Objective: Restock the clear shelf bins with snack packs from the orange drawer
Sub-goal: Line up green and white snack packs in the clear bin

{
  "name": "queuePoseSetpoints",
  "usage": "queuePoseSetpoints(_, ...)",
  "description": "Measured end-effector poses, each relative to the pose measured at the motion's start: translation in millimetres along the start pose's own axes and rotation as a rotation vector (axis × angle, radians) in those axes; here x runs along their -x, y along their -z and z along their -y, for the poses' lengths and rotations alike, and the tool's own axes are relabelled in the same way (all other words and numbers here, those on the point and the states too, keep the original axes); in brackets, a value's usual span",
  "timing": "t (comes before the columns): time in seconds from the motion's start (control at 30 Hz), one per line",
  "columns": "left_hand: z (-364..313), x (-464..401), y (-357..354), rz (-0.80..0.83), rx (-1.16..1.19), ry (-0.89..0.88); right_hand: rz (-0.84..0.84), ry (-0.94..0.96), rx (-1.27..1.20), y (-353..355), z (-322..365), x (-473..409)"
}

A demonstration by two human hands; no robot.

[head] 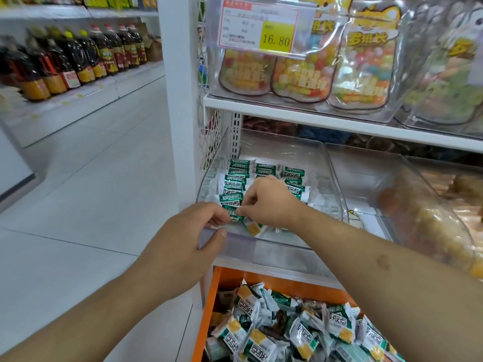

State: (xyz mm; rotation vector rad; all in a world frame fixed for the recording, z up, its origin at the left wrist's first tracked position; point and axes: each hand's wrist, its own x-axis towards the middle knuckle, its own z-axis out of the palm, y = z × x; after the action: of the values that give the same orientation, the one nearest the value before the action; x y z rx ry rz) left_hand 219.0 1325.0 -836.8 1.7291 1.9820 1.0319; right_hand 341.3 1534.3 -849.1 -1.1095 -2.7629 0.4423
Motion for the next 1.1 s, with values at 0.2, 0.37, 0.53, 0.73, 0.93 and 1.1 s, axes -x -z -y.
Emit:
queuePoseSetpoints(0.2,0,0,-1,0.002,-0.008,0.006,-0.006,-0.014,-0.045,-4,-1,-5)
queuePoseSetpoints(0.37,0,-1,-4,-0.004,-0.025,0.008,-0.069,-0.038,0.026,-9,5,-4)
queuePoseSetpoints(0.53,-1,-1,-4,-0.003,-0.028,0.015,-0.081,-0.081,-0.14,13,1,8)
queuePoseSetpoints(0.73,-2,0,-5,-0.003,-0.04,0.026,0.037,-0.075,0.374,29,-6,28)
queuePoseSetpoints(0.93,-2,0,-7,-0.001,-0.054,0.033,0.002,-0.031,0.274,30,-7,36)
queuePoseSetpoints(1.1,-1,-1,-8,0.006,-0.068,0.031,-0.038,-0.01,0.297,24,-10,33)
